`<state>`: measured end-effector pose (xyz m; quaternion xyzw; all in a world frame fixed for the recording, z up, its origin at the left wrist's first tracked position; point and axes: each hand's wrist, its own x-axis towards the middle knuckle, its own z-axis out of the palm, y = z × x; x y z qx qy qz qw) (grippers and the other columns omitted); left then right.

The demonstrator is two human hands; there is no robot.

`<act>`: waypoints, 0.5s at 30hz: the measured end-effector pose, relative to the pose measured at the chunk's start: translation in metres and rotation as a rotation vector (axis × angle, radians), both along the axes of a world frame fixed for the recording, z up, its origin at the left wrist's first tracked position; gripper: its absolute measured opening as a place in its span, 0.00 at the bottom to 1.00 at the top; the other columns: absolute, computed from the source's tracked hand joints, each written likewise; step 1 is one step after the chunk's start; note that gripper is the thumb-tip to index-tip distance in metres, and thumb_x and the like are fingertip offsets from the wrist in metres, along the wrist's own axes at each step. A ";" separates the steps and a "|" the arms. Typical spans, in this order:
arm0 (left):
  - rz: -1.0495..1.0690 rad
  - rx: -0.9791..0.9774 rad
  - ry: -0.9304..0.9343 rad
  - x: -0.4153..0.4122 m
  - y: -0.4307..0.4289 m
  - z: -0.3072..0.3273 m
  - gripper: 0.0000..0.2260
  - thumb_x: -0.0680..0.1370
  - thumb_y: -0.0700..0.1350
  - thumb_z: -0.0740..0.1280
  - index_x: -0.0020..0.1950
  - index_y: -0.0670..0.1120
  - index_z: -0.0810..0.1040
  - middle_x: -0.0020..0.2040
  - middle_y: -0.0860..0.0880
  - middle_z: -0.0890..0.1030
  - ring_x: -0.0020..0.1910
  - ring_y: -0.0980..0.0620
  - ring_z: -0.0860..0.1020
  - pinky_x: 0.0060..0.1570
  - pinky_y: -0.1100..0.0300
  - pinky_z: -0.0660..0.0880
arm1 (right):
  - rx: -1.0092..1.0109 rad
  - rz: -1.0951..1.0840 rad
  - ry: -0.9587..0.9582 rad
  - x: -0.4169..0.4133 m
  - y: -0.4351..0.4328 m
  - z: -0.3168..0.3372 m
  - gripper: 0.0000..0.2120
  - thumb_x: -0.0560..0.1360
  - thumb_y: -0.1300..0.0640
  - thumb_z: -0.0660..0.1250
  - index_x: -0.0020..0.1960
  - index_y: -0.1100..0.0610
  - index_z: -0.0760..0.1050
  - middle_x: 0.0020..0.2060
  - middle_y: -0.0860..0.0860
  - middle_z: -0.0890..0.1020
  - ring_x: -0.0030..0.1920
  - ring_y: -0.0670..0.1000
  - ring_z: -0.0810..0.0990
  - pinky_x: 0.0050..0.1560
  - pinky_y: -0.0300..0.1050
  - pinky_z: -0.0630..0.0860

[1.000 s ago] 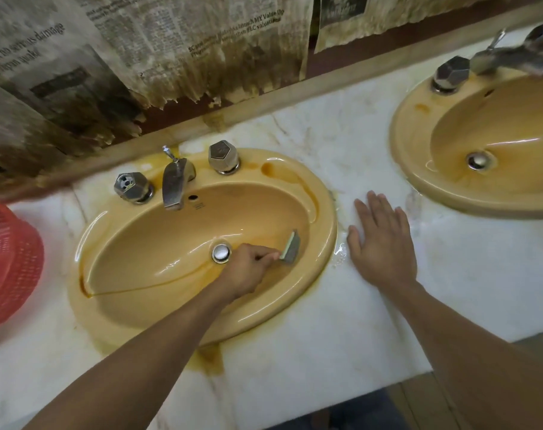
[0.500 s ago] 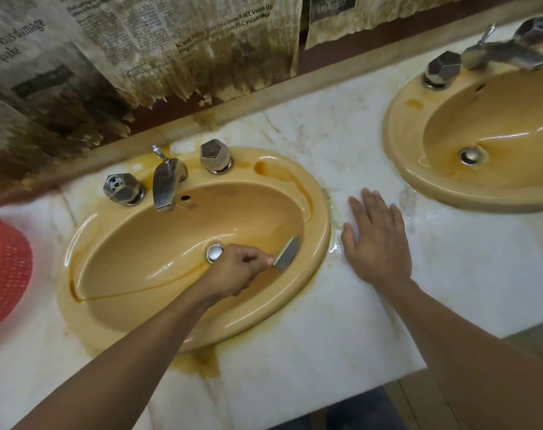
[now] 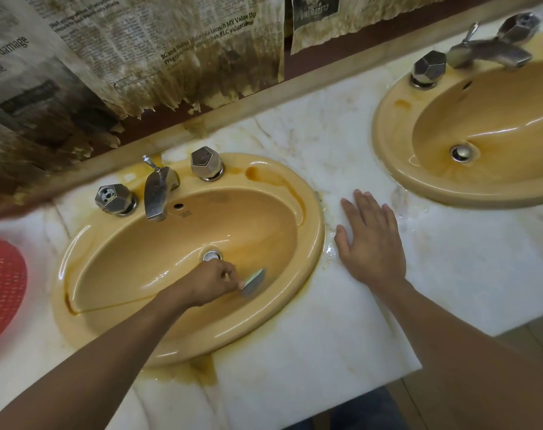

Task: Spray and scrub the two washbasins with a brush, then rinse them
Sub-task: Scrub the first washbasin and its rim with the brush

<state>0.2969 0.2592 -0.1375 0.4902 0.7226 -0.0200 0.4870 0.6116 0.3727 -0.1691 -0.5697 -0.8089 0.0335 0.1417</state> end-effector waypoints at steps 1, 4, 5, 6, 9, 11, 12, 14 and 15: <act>-0.054 -0.016 0.093 -0.009 -0.007 -0.001 0.06 0.80 0.51 0.71 0.45 0.52 0.83 0.38 0.53 0.77 0.35 0.54 0.76 0.30 0.64 0.68 | 0.000 0.000 0.003 0.000 0.000 0.000 0.26 0.81 0.47 0.57 0.76 0.56 0.68 0.78 0.56 0.66 0.79 0.56 0.61 0.78 0.59 0.57; 0.040 -0.074 0.006 -0.024 -0.023 0.005 0.06 0.80 0.49 0.72 0.43 0.52 0.84 0.33 0.55 0.74 0.26 0.55 0.70 0.26 0.62 0.66 | -0.003 0.003 0.008 0.001 0.001 0.000 0.26 0.81 0.47 0.57 0.76 0.56 0.68 0.78 0.56 0.66 0.79 0.56 0.61 0.78 0.59 0.56; 0.097 -0.113 -0.083 -0.031 -0.029 0.008 0.06 0.80 0.48 0.72 0.43 0.51 0.84 0.31 0.55 0.72 0.25 0.54 0.67 0.24 0.62 0.63 | -0.002 0.003 0.010 0.001 0.001 0.000 0.26 0.81 0.47 0.56 0.76 0.56 0.68 0.78 0.56 0.66 0.79 0.56 0.61 0.78 0.59 0.56; 0.133 -0.157 -0.137 -0.036 -0.033 0.013 0.06 0.80 0.48 0.72 0.43 0.50 0.84 0.31 0.57 0.71 0.24 0.53 0.66 0.24 0.62 0.62 | 0.000 0.003 0.011 0.001 0.001 0.000 0.26 0.81 0.47 0.56 0.76 0.56 0.68 0.78 0.56 0.65 0.79 0.56 0.60 0.78 0.59 0.56; 0.005 -0.223 0.084 -0.064 -0.042 0.025 0.06 0.79 0.47 0.72 0.42 0.51 0.84 0.32 0.57 0.74 0.26 0.53 0.70 0.25 0.63 0.65 | 0.008 0.002 0.020 0.001 0.000 0.000 0.26 0.81 0.47 0.56 0.76 0.56 0.68 0.78 0.56 0.66 0.79 0.56 0.60 0.78 0.58 0.56; -0.213 -0.235 0.483 -0.081 -0.046 0.025 0.06 0.78 0.51 0.69 0.46 0.50 0.83 0.40 0.54 0.79 0.38 0.52 0.79 0.34 0.62 0.73 | 0.010 0.003 0.028 0.001 0.000 0.000 0.26 0.81 0.47 0.56 0.76 0.56 0.69 0.78 0.56 0.66 0.79 0.56 0.61 0.78 0.58 0.56; -0.278 -0.245 0.643 -0.086 -0.049 0.023 0.08 0.78 0.53 0.67 0.48 0.50 0.82 0.46 0.51 0.80 0.45 0.49 0.80 0.41 0.60 0.76 | 0.009 0.003 0.031 0.001 0.000 0.000 0.26 0.81 0.47 0.56 0.76 0.56 0.69 0.78 0.56 0.66 0.79 0.56 0.61 0.78 0.58 0.56; -0.258 -0.206 0.679 -0.086 -0.052 0.016 0.08 0.79 0.53 0.67 0.48 0.50 0.81 0.48 0.49 0.81 0.46 0.48 0.80 0.42 0.59 0.75 | 0.008 0.004 0.035 0.001 -0.001 0.000 0.26 0.81 0.47 0.56 0.76 0.56 0.68 0.78 0.56 0.66 0.79 0.56 0.61 0.79 0.58 0.56; -0.193 -0.176 0.567 -0.084 -0.051 0.010 0.06 0.78 0.51 0.68 0.46 0.50 0.82 0.44 0.50 0.80 0.41 0.50 0.78 0.37 0.60 0.73 | 0.009 0.003 0.038 0.002 0.000 0.000 0.26 0.81 0.47 0.56 0.76 0.56 0.68 0.78 0.56 0.66 0.79 0.56 0.61 0.79 0.58 0.56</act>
